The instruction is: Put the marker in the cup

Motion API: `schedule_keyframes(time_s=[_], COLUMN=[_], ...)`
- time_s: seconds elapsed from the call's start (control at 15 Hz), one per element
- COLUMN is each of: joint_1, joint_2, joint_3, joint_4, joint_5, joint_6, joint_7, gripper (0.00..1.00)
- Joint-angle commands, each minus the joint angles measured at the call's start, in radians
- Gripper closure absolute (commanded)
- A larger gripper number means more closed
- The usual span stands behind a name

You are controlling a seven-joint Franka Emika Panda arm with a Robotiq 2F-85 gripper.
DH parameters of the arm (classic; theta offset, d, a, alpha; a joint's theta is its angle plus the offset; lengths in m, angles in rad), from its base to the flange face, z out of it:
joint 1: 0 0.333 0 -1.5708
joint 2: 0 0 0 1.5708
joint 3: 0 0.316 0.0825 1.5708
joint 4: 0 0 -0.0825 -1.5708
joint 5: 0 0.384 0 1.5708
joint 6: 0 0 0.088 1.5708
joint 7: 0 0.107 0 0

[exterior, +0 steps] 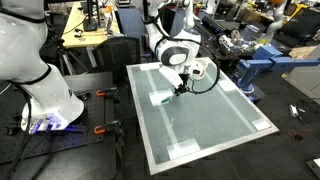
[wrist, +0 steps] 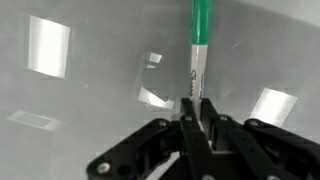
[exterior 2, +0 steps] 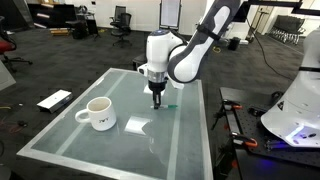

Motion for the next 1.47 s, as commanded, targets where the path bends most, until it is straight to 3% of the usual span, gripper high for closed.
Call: schedule_keyframes(time_s=[0.0,0.67,0.93,1.4], joint_1=[-0.022,-0.031,-0.033,-0.023], joint_2=[0.008,-0.081,-0.142,-0.22], joint_3=[0.019,0.008,0.007,0.001], joint_4=[0.028,0.053,0.07,0.183], joint_5=[0.019,0.024,0.05,0.116], joint_6=[-0.015,0.002,-0.091,-0.386], joint_7=[-0.033,-0.02,-0.007,0.009], gripper=[0.97,0.97,0.97,0.97])
